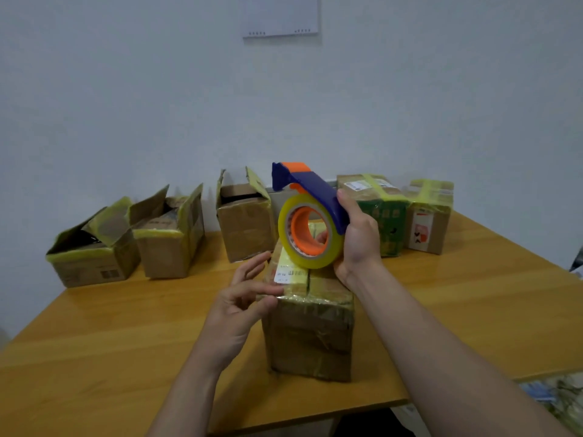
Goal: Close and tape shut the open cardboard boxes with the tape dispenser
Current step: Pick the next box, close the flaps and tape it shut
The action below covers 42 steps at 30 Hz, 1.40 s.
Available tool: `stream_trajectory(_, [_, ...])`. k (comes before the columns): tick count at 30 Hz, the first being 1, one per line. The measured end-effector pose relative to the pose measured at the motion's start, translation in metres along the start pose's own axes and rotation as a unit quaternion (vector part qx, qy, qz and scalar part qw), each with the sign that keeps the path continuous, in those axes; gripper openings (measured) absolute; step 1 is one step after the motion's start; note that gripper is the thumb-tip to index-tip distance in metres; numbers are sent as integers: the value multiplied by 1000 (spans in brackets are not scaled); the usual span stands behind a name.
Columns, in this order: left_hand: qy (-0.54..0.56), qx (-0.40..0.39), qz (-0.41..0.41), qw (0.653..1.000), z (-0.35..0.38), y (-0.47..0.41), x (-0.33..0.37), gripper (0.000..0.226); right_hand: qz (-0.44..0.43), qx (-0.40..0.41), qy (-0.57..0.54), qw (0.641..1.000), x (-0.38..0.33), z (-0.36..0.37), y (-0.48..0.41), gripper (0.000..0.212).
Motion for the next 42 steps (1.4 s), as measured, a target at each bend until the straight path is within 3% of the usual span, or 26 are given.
stream_trajectory(4, [-69, 14, 43, 997, -3, 4, -2, 13, -3, -6, 3, 1000, 1, 0, 0, 32])
stream_trajectory(13, [-168, 41, 89, 981, -3, 4, 9, 19, -3, -9, 8, 1000, -1, 1, 2, 31])
stream_trajectory(17, [-239, 61, 145, 958, 6, 11, 14, 23, -5, -9, 13, 1000, 0, 1, 2, 32])
stream_trajectory(20, [-219, 92, 151, 960, 14, 14, 13, 19, -3, -9, 5, 1000, 0, 0, 2, 32])
stream_trajectory(29, [-254, 10, 149, 955, 24, 7, 22, 21, -9, -11, 16, 1000, -1, 1, 4, 32])
stream_trajectory(32, [-195, 13, 131, 972, 35, 3, 18, 18, -6, -6, 16, 1000, -1, 0, 3, 33])
stream_trajectory(37, [-209, -19, 92, 973, 31, -3, 21, 17, -5, -3, 17, 1000, -1, 0, 4, 34])
stream_trajectory(42, [-209, -1, 100, 973, 42, -5, 22, 15, -5, -4, 4, 1000, -3, -2, 4, 32])
Point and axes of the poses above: each hand's wrist, its own y-axis away from the middle knuckle, its own z-axis out of the palm, x = y × z, the point moved 4 cm from there along -y, towards the middle knuckle, and after that the axes turned 8 degrees about y, right-handed, at the moved point
